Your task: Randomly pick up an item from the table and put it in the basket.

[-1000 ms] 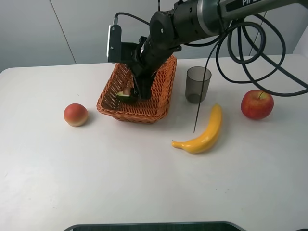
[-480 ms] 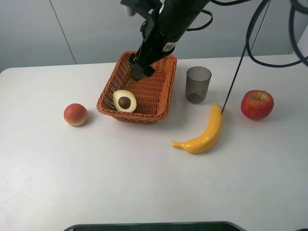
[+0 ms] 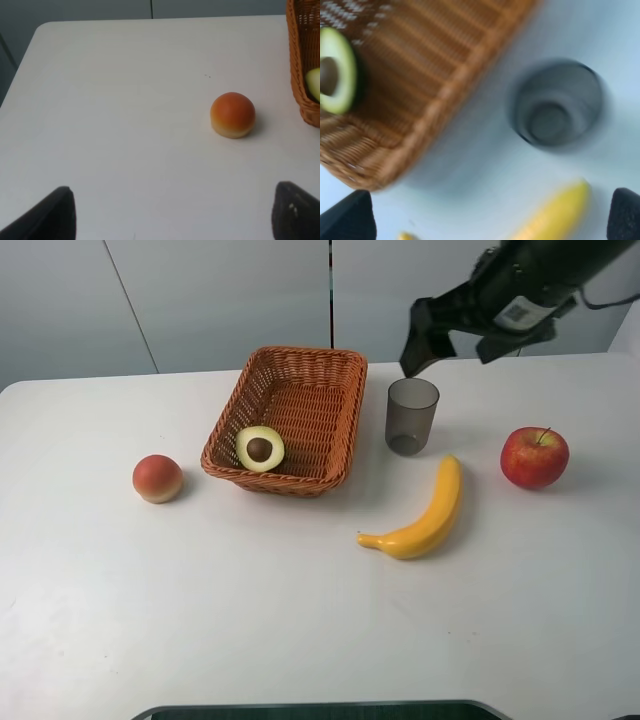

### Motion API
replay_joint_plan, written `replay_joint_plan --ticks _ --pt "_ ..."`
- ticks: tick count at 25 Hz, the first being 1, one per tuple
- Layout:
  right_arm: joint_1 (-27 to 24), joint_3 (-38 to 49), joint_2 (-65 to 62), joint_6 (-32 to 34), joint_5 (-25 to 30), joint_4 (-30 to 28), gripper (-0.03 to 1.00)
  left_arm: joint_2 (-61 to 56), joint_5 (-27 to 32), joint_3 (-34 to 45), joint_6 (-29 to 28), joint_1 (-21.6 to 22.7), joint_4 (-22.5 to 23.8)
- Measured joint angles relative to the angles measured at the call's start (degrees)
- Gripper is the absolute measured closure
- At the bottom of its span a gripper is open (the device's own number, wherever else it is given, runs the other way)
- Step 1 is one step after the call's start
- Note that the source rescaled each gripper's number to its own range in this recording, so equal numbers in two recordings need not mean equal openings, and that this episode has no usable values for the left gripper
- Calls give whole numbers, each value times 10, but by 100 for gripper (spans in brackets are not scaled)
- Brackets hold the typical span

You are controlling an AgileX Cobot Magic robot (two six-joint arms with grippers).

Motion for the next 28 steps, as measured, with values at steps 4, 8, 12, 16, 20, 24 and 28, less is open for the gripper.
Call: replay_joint_plan --ticks 4,8,12,16,20,24,28 --pt "-70 76 -101 2 11 -2 -3 0 0 0 0 0 0" --pt "-127 133 -198 4 26 -17 -3 0 0 0 0 0 0" --pt "-161 166 -298 4 47 -34 -3 0 0 0 0 0 0" --pt "-167 170 -397 31 85 -69 -3 0 0 0 0 0 0" --pt "-168 170 -502 52 128 -92 -3 0 0 0 0 0 0" --pt "-170 171 -581 57 171 -92 -3 0 0 0 0 0 0" --pt "-170 192 -671 60 197 -92 -3 0 0 0 0 0 0"
